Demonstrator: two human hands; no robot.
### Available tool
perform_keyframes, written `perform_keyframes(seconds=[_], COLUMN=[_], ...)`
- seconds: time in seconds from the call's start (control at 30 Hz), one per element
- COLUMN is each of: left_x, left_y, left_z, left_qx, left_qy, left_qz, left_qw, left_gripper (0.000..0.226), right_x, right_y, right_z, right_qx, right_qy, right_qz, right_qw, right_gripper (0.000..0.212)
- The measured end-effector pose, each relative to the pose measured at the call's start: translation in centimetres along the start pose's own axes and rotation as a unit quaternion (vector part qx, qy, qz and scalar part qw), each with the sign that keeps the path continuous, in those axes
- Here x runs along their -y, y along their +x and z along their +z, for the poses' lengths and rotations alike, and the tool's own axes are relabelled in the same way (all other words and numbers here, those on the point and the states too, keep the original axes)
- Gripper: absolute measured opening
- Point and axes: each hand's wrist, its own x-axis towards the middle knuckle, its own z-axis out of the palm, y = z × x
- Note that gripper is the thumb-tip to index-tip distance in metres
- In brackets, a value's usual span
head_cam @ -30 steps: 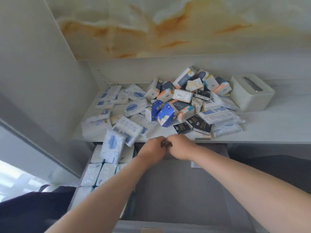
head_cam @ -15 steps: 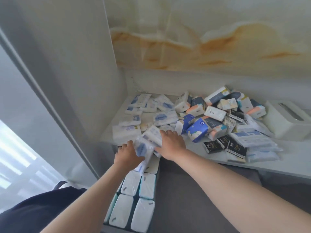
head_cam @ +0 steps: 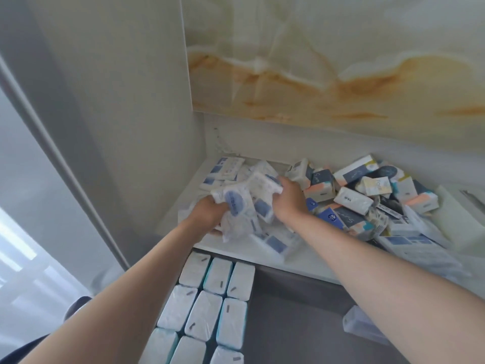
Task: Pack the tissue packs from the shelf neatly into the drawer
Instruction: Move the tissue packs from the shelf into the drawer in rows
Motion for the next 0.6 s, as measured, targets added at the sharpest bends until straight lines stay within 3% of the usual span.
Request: perform_keyframes(seconds=[0.13,0.27,0.33,0.43,0.53,0.6], left_x=[-0.4,0.2,0.8,1.7,2.8,3.7], left_y=[1.6,2.8,3.8,4.8,5.2,5.3], left_z=[0.0,0.0,-0.6,-2.5,-4.4,-4.9], left_qx=[-0.022,0.021,-0.027,-0.102,-0.087,-0.076], left_qy=[-0.095,-0.106,0.012,0.207,0.394,0.455], left_qz=[-0.009,0.041,0.086,0.149,0.133,0.1], left_qw=[0.995,0.993,0.996,0.961,0.905,0.882], left_gripper=[0.022,0.024,0.023,0.038,0.064,0.071], right_x=[1.0,1.2,1.0,0.7,0.3,0.3], right_y=[-0.3,-0.7,-0.1,1.3,2.2,2.3], right_z=[0.5,3.5,4.4,5.4,5.8,5.7], right_qx=[-0.029,0.102,0.098,0.037,-0.003,-0.015], right_qy=[-0.08,0.077,0.1,0.102,0.083,0.029], right_qz=[-0.088,-0.024,-0.003,0.04,0.054,0.026], right_qw=[0.993,0.991,0.99,0.993,0.995,0.999], right_gripper=[0.059,0.079,0.065,0.041,0.048,0.062])
